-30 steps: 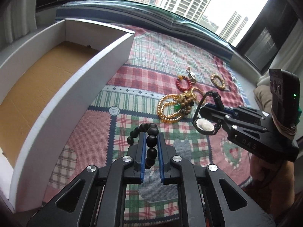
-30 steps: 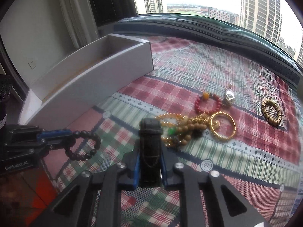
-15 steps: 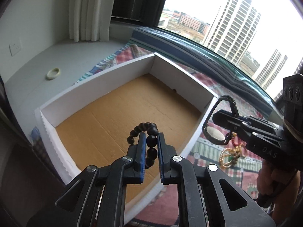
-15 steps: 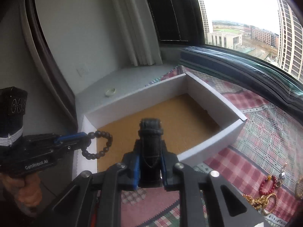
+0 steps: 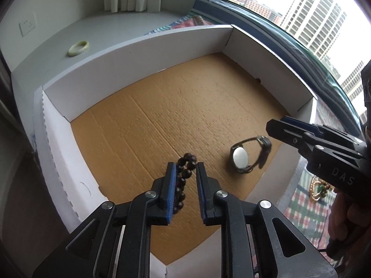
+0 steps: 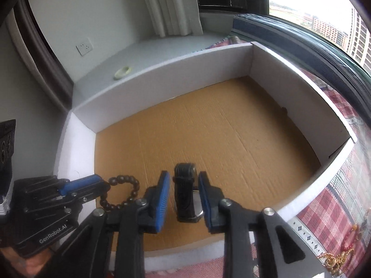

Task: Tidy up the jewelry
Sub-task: 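Carry the black bracelet and watch into the white box and release both, then move both grippers back over the remaining jewelry on the bed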

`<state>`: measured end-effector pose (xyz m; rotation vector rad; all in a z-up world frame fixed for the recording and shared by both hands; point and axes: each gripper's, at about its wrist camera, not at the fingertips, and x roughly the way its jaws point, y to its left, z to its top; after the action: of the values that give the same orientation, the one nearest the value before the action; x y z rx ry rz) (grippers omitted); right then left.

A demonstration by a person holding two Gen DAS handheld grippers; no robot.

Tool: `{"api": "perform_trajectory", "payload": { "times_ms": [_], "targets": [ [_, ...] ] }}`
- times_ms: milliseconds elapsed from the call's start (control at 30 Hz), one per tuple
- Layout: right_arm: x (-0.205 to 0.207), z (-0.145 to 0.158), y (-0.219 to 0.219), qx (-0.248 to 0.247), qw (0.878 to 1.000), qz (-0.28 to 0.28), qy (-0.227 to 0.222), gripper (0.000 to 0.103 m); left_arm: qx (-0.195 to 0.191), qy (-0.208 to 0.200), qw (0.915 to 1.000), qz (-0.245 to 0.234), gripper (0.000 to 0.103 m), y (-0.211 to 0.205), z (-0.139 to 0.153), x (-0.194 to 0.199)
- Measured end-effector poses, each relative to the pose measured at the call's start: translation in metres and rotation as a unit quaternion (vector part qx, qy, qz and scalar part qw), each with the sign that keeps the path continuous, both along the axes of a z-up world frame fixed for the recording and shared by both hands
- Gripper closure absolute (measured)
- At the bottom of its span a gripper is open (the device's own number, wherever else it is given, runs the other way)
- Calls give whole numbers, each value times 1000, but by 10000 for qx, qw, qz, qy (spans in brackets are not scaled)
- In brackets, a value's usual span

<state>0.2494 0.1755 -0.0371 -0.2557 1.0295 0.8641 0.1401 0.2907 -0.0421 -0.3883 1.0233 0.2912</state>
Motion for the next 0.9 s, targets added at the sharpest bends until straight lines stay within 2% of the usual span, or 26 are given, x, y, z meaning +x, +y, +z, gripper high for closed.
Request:
{"api": "perform_trajectory", "payload": {
  "times_ms": [67, 133, 167, 233, 333, 433, 533, 700, 800, 900],
  "targets": [
    [-1, 8, -5, 85, 9999, -97, -53, 67, 49, -169, 9998, 32, 42, -4, 9, -6],
    [-4, 19, -13, 149, 9996, -192, -162, 63, 184, -397, 9990, 38, 29, -12, 21, -14],
    [-7, 28, -23, 177, 9991, -256, -277, 58, 254, -512, 9984, 3, 26, -18, 29, -17],
    [-17, 44, -40, 234, 9973, -402, -561, 44, 338, -716, 9968, -137, 21, -32, 42, -25],
    [-38, 61, -70, 222, 9936, -671, -887, 40, 447, -1055, 9925, -427, 11, -63, 57, -40],
    [-67, 69, -109, 146, 9889, -965, -1121, 36, 500, -1261, 9869, -870, 7, -103, 64, -52],
    [-96, 71, -156, 128, 9828, -1284, -1323, 36, 481, -1402, 9794, -1374, 4, -147, 64, -65],
    [-143, 64, -245, 76, 9661, -2086, -1516, 36, 548, -1570, 9630, -2122, 4, -221, 48, -88],
    [-167, 52, -302, -57, 9515, -2676, -1514, 36, 753, -1463, 9531, -2541, 3, -263, 28, -97],
    [-188, 37, -344, -226, 9381, -3152, -1421, 36, 723, -1163, 9439, -3006, 3, -298, 9, -103]
  ]
}}
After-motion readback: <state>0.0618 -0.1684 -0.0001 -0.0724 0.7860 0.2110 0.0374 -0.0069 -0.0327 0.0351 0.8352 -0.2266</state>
